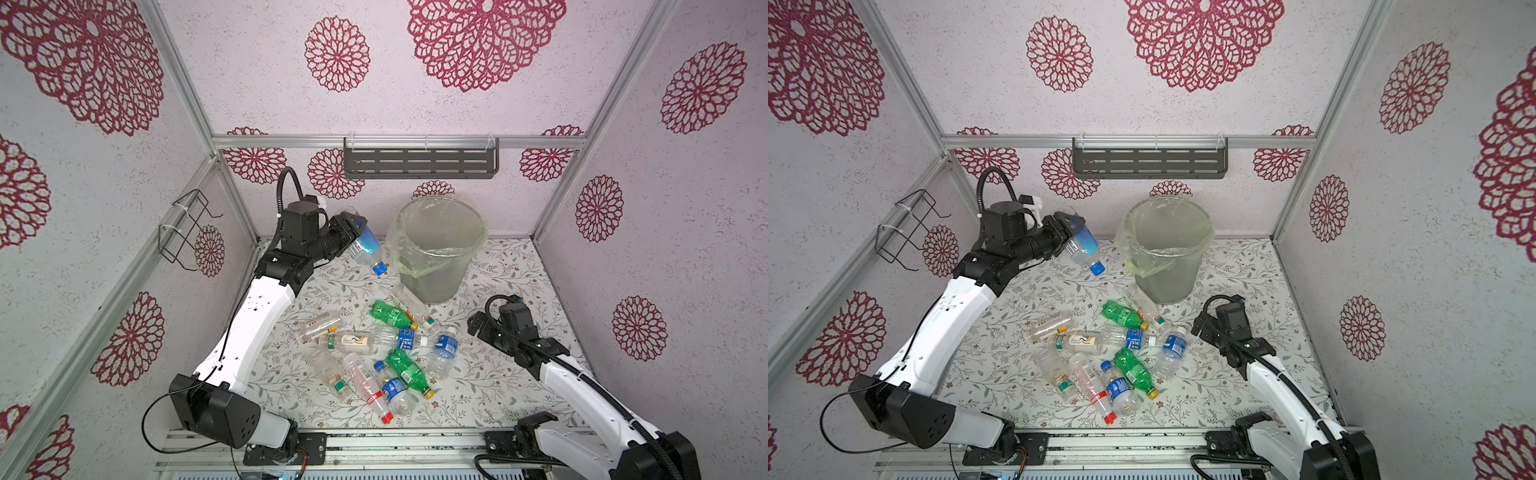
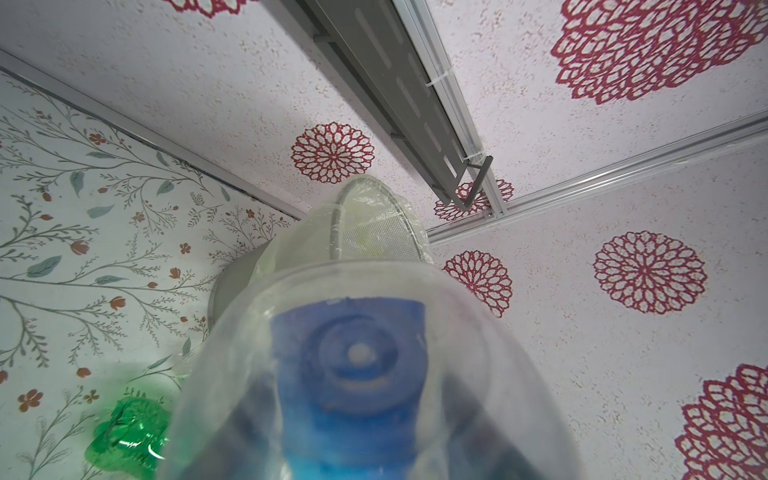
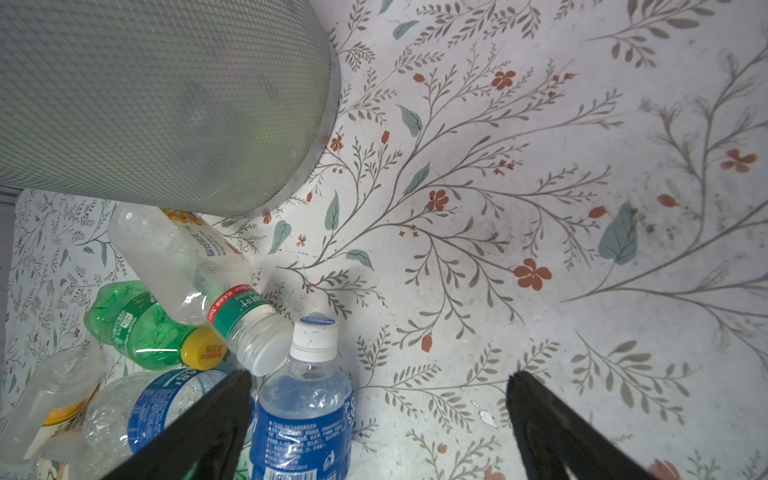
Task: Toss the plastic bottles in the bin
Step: 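Lift the clear bottle with the left gripper and carry it over the bin, then open the left gripper to drop the clear bottle into the bin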
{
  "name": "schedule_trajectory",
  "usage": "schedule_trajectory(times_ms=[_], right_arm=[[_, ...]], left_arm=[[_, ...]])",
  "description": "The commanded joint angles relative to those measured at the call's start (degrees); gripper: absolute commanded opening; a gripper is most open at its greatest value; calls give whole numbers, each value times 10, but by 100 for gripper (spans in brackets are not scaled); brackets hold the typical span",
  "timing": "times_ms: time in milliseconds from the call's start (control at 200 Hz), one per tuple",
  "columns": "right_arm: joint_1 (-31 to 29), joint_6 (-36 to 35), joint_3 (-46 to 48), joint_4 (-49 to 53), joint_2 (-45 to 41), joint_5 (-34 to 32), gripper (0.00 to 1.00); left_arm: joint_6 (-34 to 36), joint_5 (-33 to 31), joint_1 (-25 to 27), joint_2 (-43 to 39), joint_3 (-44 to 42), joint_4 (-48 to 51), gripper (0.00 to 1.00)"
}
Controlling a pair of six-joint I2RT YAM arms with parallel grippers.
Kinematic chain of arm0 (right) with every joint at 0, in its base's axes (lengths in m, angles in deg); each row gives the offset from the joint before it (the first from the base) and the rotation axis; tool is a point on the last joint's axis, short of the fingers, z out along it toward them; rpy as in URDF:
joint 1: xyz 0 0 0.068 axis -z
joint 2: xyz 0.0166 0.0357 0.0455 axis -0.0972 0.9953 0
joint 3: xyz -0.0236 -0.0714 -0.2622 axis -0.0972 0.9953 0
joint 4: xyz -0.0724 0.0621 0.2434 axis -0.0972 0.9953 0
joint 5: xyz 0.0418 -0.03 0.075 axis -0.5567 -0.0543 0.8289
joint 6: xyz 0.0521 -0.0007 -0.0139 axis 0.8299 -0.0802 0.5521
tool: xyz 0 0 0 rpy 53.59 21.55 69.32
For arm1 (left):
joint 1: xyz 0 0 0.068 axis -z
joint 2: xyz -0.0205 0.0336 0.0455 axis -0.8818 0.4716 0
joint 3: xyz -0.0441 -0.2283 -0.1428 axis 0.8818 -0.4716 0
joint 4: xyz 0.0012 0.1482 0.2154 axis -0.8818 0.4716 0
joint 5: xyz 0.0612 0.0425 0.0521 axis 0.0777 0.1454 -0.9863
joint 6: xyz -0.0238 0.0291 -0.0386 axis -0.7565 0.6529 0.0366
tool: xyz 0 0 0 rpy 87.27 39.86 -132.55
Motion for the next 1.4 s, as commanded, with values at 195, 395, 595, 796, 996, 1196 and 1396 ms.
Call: schedule_trajectory(times_ms=[195, 395, 595, 796, 996, 1196, 1396], right_arm=[[2, 11, 7, -11, -13, -3, 99], [2, 9, 2, 9, -25, -4, 99], [2, 11, 0, 20, -46, -2, 99], [3, 11, 9, 17, -64, -7, 99], [3, 11, 11, -2, -53, -6, 99], [3, 18, 7, -7, -39, 3, 99], [3, 25, 7, 10, -46, 0, 99]], left_arm=[[17, -46, 51, 82, 123, 5, 62], [-1, -106, 94, 208, 270, -26, 64], [13, -89, 130, 433, 603, 63, 97], [46, -110, 149, 367, 576, 27, 97], [86, -160, 148, 215, 409, -13, 97], [119, -146, 139, 153, 327, -16, 97], [115, -131, 113, 94, 231, -30, 97]])
